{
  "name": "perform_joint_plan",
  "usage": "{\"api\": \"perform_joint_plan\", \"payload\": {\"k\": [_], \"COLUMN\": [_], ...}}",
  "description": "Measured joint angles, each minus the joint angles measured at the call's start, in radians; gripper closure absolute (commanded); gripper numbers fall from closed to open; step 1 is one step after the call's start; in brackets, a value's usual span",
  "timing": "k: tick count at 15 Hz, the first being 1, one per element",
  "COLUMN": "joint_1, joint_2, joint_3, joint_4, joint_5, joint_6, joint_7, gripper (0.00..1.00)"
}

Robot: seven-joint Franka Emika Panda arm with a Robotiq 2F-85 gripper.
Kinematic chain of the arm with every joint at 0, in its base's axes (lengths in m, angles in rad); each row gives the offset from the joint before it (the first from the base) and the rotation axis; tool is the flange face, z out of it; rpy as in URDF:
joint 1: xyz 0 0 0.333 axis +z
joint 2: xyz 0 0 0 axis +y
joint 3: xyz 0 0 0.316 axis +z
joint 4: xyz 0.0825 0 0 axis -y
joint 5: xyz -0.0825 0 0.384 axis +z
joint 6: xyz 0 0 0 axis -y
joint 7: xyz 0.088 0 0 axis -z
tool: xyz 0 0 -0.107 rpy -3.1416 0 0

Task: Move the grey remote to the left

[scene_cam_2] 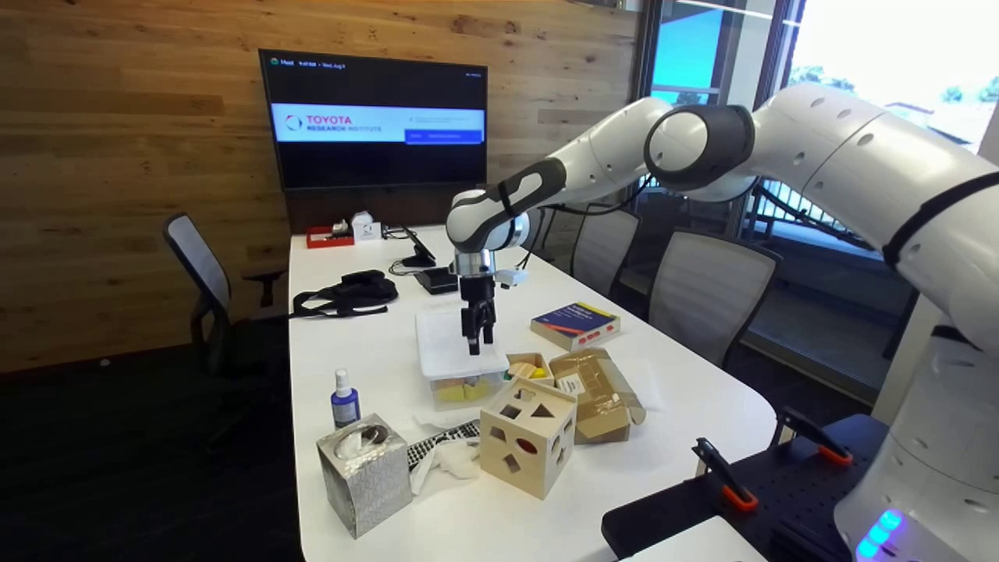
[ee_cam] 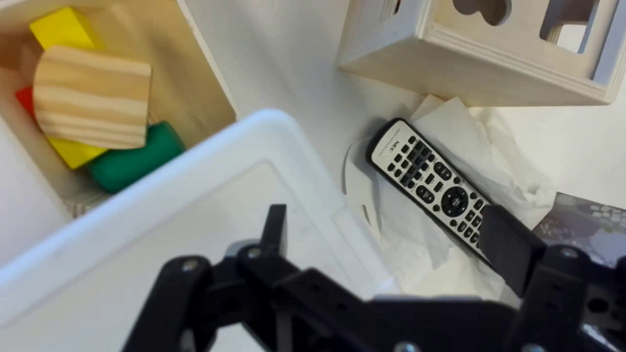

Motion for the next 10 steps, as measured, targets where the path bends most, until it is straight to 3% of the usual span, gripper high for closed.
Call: {"api": "perform_joint_plan", "payload": {"k": [5, 10], "joint_1": [-0.139, -0.222], "joint_2": [-0.119, -0.23], "joint_3": [-0.002, -0.024], "joint_4": [-0.22, -0.452], "joint_5": [0.116, 0.223], "joint_6": [0.198, 0.427], "joint_7": [0.082, 0.181], "gripper": [0.0, 0.0]}}
